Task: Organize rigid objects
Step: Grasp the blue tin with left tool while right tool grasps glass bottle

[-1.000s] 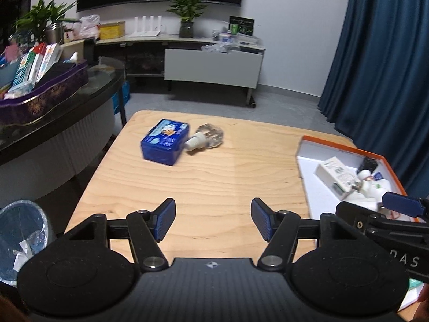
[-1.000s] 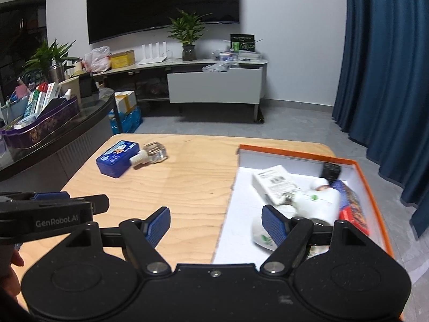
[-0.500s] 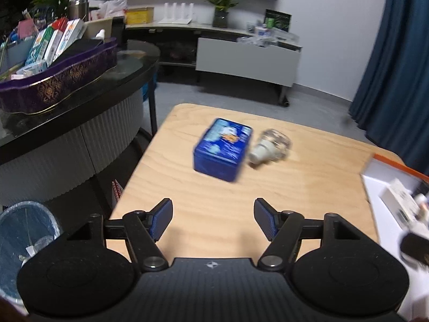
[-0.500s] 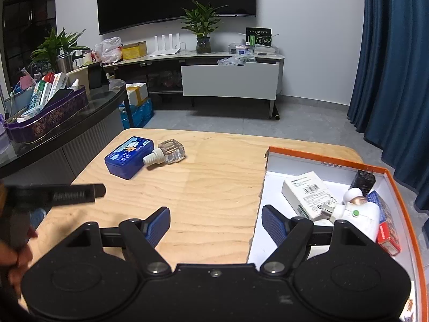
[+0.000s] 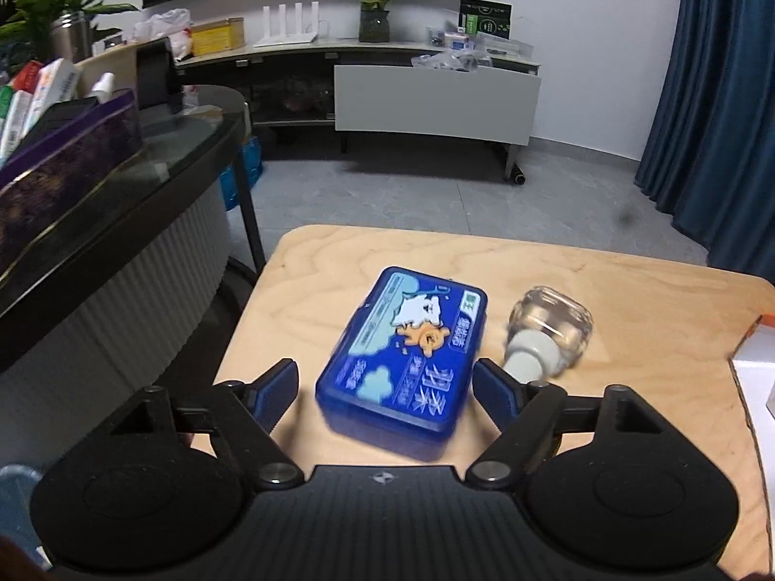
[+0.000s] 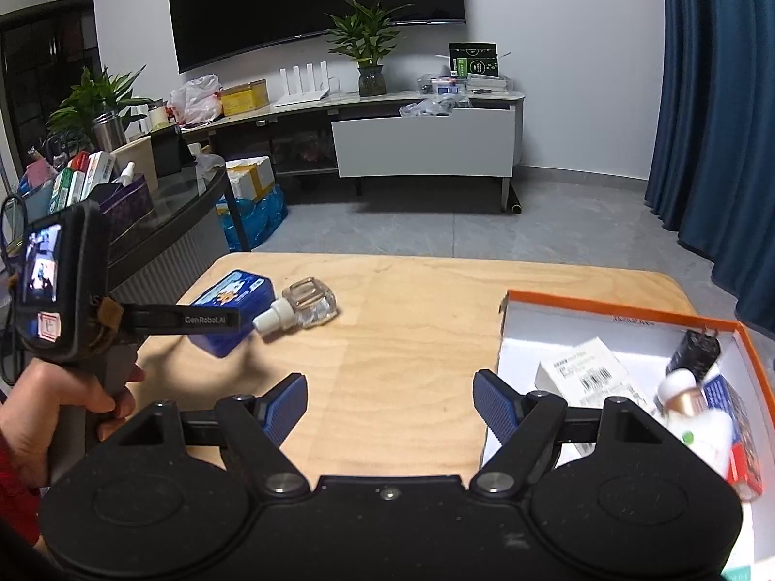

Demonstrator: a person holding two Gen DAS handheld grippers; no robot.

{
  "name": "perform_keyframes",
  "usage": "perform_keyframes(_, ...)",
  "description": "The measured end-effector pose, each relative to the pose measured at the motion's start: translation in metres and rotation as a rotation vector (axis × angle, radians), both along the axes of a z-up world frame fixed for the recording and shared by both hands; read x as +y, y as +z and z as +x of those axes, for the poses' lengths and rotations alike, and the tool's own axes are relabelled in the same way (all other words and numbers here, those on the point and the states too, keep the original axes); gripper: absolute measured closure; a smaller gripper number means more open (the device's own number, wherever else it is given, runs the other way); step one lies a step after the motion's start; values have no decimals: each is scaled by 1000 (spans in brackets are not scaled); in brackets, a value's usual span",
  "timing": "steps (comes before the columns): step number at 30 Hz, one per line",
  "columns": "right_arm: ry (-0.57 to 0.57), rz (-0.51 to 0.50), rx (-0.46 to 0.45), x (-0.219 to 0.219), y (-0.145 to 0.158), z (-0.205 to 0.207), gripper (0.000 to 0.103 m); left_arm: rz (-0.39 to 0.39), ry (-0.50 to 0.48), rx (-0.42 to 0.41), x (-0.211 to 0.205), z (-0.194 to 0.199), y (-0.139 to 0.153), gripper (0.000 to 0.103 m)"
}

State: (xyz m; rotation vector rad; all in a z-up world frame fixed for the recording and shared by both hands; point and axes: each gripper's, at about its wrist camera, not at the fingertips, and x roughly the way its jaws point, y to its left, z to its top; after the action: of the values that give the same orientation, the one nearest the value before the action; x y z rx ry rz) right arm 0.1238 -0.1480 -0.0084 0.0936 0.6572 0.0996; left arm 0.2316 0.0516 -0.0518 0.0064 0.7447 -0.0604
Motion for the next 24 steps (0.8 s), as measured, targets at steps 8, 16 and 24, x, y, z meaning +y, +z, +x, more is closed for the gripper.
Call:
perform_keyframes(8,24,122,63,6,-8,54,13,-60,-79,-18,8,4,-9,39)
perform_keyframes(16,30,150,127,54,-34,125,13,-42,42,-68,22,-26,12,41)
perform_keyframes(24,9,93,153,83,-59,161,17,-58,58,-65,27,-26,13,41)
